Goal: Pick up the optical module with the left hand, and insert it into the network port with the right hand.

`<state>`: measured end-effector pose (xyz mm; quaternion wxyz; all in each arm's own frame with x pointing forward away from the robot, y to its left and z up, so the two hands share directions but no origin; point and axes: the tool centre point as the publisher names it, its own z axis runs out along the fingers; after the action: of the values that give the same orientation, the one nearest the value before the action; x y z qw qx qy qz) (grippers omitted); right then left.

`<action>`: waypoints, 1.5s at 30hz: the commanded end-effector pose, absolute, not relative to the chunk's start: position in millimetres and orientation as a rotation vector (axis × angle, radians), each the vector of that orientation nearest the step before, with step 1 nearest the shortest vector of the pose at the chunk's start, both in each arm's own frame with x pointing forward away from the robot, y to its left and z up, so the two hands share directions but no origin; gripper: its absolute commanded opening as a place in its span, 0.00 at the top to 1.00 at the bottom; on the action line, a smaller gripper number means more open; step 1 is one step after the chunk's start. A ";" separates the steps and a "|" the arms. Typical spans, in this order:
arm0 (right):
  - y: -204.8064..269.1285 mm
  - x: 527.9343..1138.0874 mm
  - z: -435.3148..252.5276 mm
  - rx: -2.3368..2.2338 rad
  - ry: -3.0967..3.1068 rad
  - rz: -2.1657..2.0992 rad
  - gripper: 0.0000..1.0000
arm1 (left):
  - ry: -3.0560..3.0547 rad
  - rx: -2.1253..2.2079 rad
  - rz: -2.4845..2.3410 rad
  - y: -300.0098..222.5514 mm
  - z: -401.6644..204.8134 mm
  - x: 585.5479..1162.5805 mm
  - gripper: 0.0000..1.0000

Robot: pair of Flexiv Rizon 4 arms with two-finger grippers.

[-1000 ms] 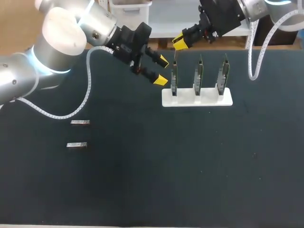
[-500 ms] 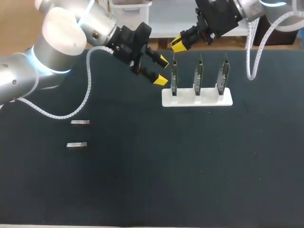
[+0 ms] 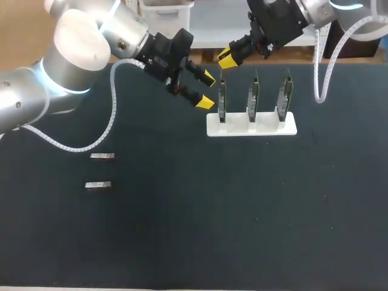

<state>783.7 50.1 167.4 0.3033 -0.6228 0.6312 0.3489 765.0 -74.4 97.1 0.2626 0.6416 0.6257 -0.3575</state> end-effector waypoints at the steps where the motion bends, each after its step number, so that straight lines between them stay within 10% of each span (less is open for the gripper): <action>1: 51.5 782.1 163.1 -1.651 1.676 0.924 1.00 | 1.694 1.739 -0.968 -75.1 96.9 766.9 0.00; 45: 50.6 776.1 170.8 -1.680 1.625 0.813 1.00 | 1.694 1.739 -0.968 -75.1 96.9 766.9 0.00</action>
<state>779.1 51.0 170.5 0.3239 -0.6423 0.6206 0.3119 765.0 -74.4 97.1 0.2626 0.6416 0.6257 -0.3575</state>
